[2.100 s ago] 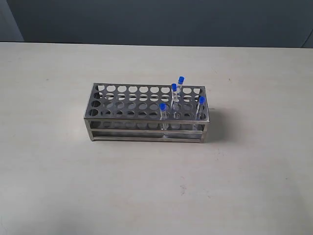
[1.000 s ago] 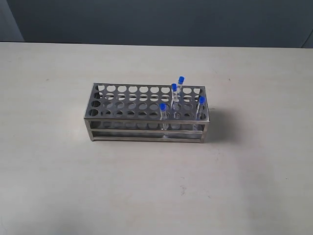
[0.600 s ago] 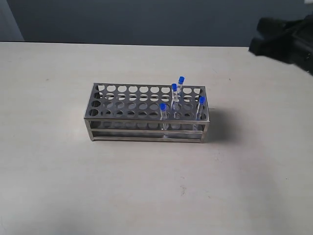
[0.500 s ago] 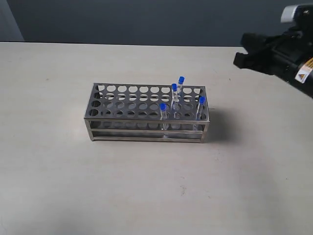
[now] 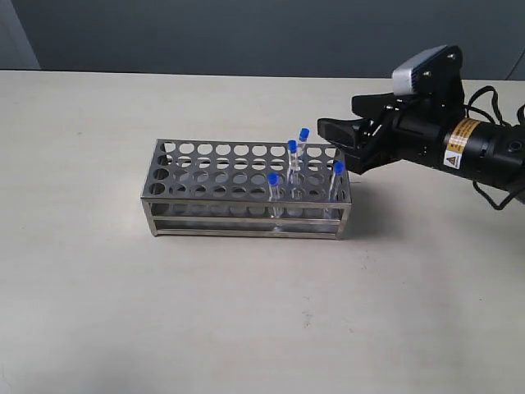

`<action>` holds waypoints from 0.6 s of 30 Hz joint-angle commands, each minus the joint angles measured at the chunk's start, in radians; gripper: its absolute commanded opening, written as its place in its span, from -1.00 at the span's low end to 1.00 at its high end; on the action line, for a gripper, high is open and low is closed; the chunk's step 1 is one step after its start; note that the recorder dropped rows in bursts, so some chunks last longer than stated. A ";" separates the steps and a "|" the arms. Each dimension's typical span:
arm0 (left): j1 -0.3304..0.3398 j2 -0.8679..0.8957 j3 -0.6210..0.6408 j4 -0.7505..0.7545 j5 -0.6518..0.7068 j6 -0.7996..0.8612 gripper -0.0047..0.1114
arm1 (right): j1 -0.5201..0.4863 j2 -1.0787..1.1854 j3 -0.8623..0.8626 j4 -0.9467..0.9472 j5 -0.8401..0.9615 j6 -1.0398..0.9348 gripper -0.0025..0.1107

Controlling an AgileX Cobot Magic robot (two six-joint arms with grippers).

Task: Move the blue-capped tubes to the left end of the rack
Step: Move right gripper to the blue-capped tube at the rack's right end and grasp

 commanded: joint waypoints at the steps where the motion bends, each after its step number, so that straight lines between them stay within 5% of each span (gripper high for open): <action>1: -0.009 -0.004 0.003 -0.003 0.002 -0.001 -0.91 | -0.001 0.009 -0.005 -0.052 0.024 0.029 0.17; 18: -0.009 -0.004 0.003 -0.003 0.002 -0.001 -0.91 | -0.001 0.194 -0.005 -0.083 -0.064 0.041 0.16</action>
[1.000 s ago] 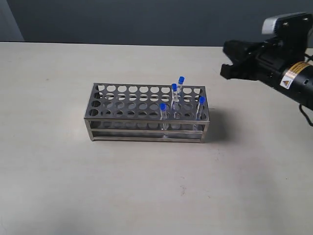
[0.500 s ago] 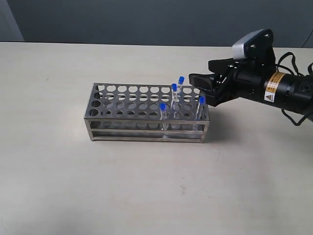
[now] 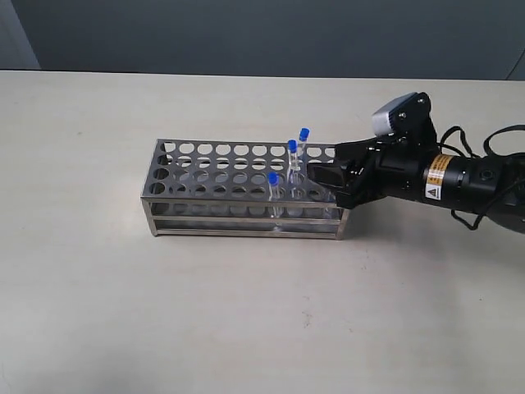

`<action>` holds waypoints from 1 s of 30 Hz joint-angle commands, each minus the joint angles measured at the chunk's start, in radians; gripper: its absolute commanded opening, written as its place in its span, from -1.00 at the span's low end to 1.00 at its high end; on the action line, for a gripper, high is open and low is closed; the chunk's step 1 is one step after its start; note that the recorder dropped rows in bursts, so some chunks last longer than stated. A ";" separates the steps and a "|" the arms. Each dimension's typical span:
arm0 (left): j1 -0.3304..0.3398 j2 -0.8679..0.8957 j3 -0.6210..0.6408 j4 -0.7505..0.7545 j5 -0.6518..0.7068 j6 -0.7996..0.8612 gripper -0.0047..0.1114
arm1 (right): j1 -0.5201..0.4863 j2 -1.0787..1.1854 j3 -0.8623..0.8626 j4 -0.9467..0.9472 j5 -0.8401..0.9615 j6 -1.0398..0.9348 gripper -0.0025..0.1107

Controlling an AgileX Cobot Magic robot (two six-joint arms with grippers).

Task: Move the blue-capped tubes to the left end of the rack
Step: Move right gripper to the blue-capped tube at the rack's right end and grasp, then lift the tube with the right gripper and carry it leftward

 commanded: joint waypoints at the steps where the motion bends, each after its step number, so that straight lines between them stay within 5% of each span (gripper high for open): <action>1: -0.009 -0.004 0.003 -0.003 0.002 0.001 -0.91 | -0.002 0.023 -0.001 -0.004 -0.008 -0.002 0.12; 9: -0.009 -0.004 0.003 -0.003 0.002 0.001 -0.91 | -0.002 0.023 -0.001 -0.004 0.005 0.008 -0.97; 30: -0.009 -0.004 0.003 -0.006 0.002 -0.001 -0.91 | 0.012 -0.355 -0.026 -0.050 0.099 0.075 -0.96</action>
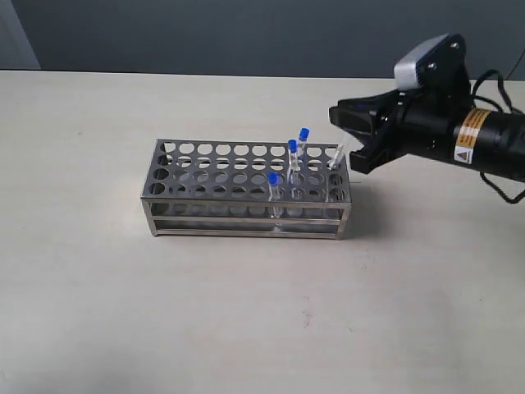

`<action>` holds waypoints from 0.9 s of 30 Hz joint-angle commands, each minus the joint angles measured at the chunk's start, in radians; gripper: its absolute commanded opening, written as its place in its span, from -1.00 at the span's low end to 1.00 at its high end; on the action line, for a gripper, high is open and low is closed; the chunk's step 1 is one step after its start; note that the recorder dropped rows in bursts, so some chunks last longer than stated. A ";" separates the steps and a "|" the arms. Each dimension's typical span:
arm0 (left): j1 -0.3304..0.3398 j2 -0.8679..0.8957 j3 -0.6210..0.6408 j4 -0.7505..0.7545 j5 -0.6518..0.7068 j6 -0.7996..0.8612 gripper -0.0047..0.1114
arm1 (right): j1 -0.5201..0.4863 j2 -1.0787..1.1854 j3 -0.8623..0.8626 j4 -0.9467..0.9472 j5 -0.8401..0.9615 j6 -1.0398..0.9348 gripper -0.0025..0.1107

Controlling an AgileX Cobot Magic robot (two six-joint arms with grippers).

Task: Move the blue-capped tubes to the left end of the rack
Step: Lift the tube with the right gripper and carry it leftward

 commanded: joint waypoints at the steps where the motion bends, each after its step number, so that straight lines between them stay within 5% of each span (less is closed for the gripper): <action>1: -0.009 -0.004 0.003 -0.006 0.002 -0.001 -0.91 | 0.028 -0.104 -0.048 -0.004 0.029 0.061 -0.96; 13: -0.009 -0.004 0.003 -0.006 0.002 -0.001 -0.91 | 0.328 0.140 -0.546 -0.071 0.284 0.208 -0.96; 27: -0.009 -0.004 0.003 -0.002 0.002 -0.001 -0.91 | 0.437 0.490 -0.891 -0.328 0.322 0.503 -0.96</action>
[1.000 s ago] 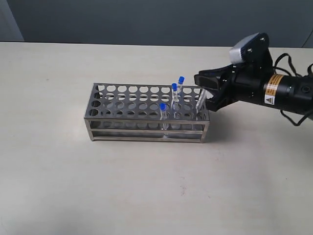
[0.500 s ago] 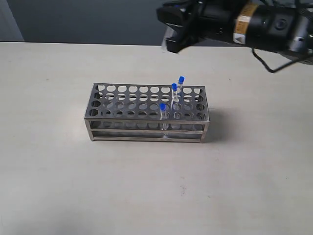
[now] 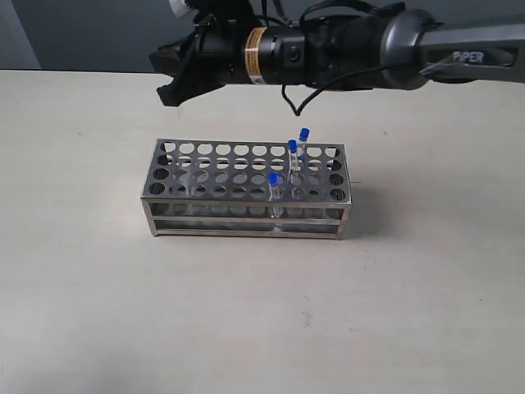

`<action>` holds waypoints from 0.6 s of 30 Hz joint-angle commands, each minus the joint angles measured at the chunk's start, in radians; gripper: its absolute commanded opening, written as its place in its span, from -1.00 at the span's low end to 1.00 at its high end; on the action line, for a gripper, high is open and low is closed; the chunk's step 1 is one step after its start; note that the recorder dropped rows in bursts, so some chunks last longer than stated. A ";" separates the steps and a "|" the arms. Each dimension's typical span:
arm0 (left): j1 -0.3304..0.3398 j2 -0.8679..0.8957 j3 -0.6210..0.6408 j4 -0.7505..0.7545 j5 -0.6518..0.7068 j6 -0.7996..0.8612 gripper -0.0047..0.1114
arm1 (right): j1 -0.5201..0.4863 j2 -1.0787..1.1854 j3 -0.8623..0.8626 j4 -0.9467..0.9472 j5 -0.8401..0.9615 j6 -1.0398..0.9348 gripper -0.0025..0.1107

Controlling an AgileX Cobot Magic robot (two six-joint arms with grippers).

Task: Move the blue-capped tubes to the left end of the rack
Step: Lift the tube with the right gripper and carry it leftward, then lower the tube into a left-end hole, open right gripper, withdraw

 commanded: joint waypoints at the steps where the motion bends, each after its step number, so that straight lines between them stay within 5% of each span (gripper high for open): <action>1: -0.009 -0.004 0.003 -0.002 0.002 -0.001 -0.91 | 0.014 0.047 -0.044 -0.054 0.000 0.055 -0.96; 18: -0.009 -0.004 0.003 -0.002 0.002 -0.001 -0.91 | 0.033 0.098 -0.056 -0.191 -0.009 0.162 -0.96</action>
